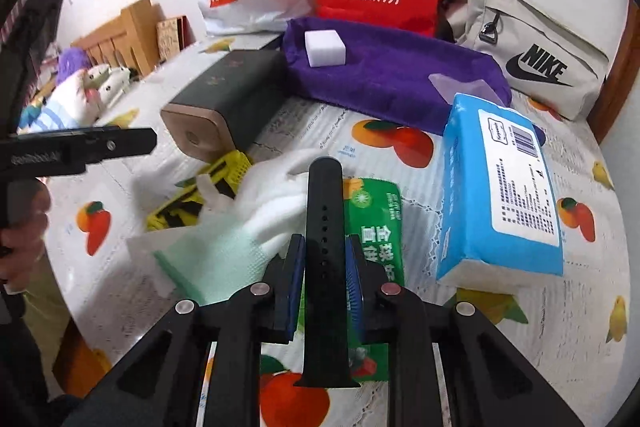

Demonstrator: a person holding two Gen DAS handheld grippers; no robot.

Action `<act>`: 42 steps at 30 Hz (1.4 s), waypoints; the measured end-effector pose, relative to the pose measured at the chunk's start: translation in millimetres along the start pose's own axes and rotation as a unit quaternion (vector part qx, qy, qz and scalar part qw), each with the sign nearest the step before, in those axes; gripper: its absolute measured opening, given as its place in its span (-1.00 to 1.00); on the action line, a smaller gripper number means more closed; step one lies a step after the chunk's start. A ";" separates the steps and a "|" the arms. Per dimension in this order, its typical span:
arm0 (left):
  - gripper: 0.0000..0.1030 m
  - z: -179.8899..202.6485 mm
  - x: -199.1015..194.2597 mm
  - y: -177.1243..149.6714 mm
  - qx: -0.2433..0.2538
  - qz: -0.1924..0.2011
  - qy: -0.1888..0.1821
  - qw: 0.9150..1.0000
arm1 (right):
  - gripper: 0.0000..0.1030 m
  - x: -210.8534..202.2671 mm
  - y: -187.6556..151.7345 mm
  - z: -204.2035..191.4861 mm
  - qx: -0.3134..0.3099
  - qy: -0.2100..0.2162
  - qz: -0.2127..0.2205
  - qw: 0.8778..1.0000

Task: Organize soft objects
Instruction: 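Grasp the black watch strap with the right tool while the left tool reaches toward the white cloth, then grasp the white cloth with the left tool while the right tool holds the strap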

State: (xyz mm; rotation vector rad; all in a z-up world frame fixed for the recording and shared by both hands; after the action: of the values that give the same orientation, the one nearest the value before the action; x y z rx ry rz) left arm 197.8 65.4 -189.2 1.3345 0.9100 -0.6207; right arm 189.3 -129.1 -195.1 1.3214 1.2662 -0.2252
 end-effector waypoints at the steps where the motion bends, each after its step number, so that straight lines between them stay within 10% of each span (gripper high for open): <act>1: 0.70 -0.6 -0.5 -0.7 0.000 0.000 0.000 1.000 | -0.61 -4.1 -0.1 -1.2 -0.001 -0.003 0.004 1.000; 42: 0.24 96.3 16.2 -37.0 0.166 0.006 -0.026 0.986 | -0.61 -73.1 -81.3 90.9 0.125 -0.034 0.063 0.990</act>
State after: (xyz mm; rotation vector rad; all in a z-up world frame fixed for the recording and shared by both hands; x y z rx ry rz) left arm 195.0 -33.1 -223.8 1.6115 0.7776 -0.8196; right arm 151.0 -265.3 -208.9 1.5893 1.1183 -0.3440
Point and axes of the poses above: each gripper's, at about its wrist camera, not at the fingertips, and x roughly the way its jaws point, z to its right, y to its top, the point moved 9 cm from there along x, roughly the way its jaws point, and after that the axes turned 15 degrees about y, right-handed, at the moved point
